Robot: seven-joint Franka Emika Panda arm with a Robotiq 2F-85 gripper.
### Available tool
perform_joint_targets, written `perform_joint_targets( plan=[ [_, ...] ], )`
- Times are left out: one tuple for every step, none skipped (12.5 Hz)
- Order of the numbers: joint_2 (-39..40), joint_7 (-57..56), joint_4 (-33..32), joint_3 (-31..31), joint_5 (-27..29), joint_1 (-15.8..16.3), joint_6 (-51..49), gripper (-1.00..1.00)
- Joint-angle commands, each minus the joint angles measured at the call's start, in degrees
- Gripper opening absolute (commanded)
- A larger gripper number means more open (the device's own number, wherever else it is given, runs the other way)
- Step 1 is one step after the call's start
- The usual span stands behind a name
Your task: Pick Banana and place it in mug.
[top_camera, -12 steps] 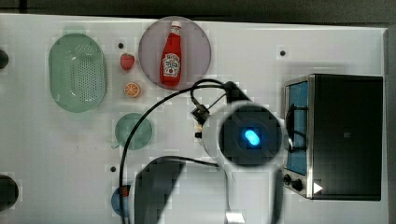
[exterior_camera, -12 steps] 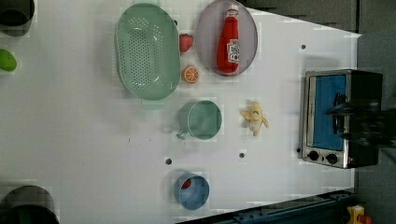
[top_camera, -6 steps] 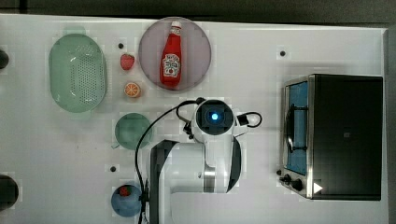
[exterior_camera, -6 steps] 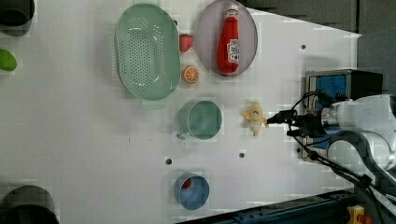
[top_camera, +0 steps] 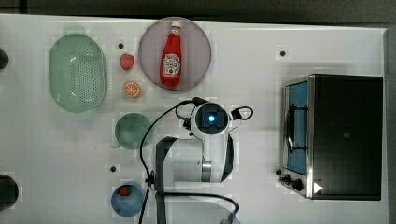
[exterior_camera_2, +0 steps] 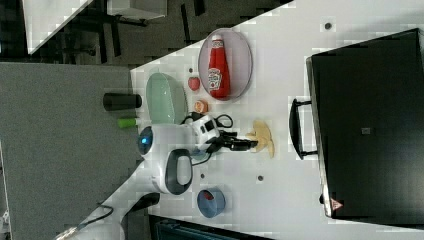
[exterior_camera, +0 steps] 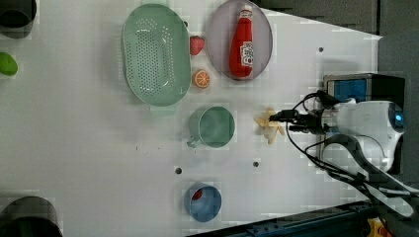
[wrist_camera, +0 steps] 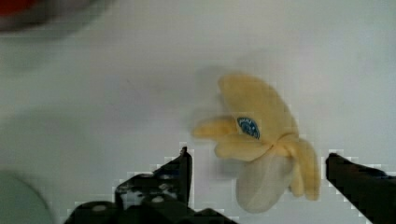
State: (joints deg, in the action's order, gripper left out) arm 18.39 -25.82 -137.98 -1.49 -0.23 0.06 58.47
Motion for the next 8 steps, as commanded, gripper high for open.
perform_joint_targets(
  plan=[
    [1.4,-2.3,0.3,0.0,-0.1,0.1,4.6,1.00],
    [2.4,-2.3,0.2,0.0,-0.1,0.1,5.2,1.00],
    [3.1,-2.2,0.2,0.0,-0.1,0.0,5.2,1.00],
    [3.8,-2.2,0.2,0.1,-0.1,0.0,5.6,0.95],
    [4.0,-2.2,0.2,0.1,-0.1,0.0,6.6,0.74],
    [4.0,-2.2,0.2,0.1,-0.1,0.0,8.5,0.32],
    [4.0,-2.2,-0.2,0.1,-0.1,0.0,8.7,0.13],
    [4.0,-2.2,-0.3,0.1,-0.1,0.0,9.0,-0.09]
  ],
)
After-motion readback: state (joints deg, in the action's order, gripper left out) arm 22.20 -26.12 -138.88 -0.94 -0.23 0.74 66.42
